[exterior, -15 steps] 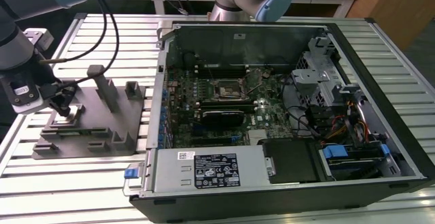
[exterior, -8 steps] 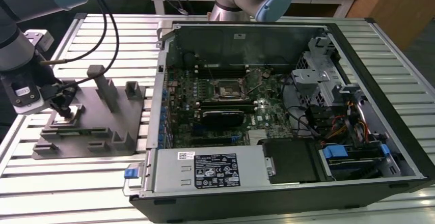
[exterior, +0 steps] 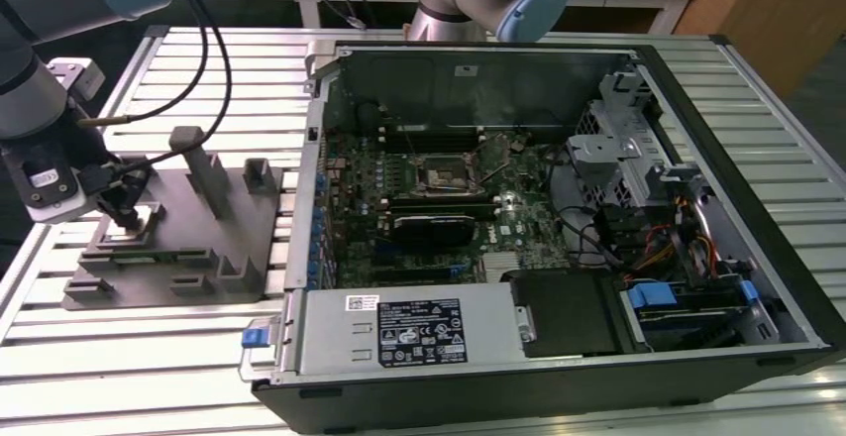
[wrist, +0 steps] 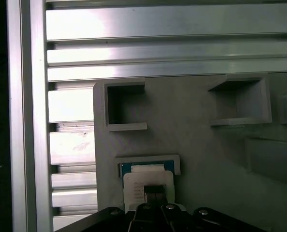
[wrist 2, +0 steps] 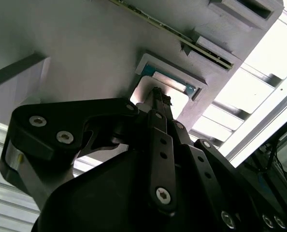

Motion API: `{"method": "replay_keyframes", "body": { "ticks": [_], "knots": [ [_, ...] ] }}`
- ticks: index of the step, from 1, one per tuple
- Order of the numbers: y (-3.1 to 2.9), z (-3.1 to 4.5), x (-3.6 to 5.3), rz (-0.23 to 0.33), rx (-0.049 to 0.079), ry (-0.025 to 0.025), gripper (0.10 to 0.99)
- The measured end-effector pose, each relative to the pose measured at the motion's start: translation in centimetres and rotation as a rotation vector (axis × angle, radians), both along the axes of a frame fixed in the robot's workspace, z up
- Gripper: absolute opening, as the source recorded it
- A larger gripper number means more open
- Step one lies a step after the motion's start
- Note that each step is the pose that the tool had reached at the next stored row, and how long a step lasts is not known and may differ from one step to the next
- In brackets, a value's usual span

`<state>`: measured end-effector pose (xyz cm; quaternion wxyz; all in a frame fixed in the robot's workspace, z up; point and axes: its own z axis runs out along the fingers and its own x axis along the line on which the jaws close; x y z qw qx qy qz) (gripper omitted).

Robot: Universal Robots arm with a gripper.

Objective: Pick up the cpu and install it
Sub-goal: 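Pick up the cpu and move it towards the insertion slot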

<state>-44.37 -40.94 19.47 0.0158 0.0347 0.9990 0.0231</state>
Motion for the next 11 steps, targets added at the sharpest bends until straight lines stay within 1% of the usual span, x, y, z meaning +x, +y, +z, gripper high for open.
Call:
{"method": "replay_keyframes", "body": {
  "ticks": [1,2,3,4,6,7,9,10,11],
  "knots": [
    [0.0,0.0,0.0,0.0,0.0,0.0,0.165],
    [0.0,-0.01,0.0,0.0,0.0,0.0,0.165],
    [0.0,-0.01,-0.01,0.0,0.0,0.0,0.231],
    [0.0,-0.01,0.0,0.0,0.0,0.0,0.231],
    [0.0,-0.02,-0.01,0.0,0.0,0.0,0.349],
    [0.0,-0.02,-0.01,0.0,0.0,0.0,0.349],
    [0.0,-0.03,-0.01,0.0,0.0,0.0,0.467],
    [0.0,-0.03,-0.02,0.0,0.0,0.0,0.467],
    [0.0,-0.03,-0.02,0.0,0.0,0.0,0.525]
  ]
}}
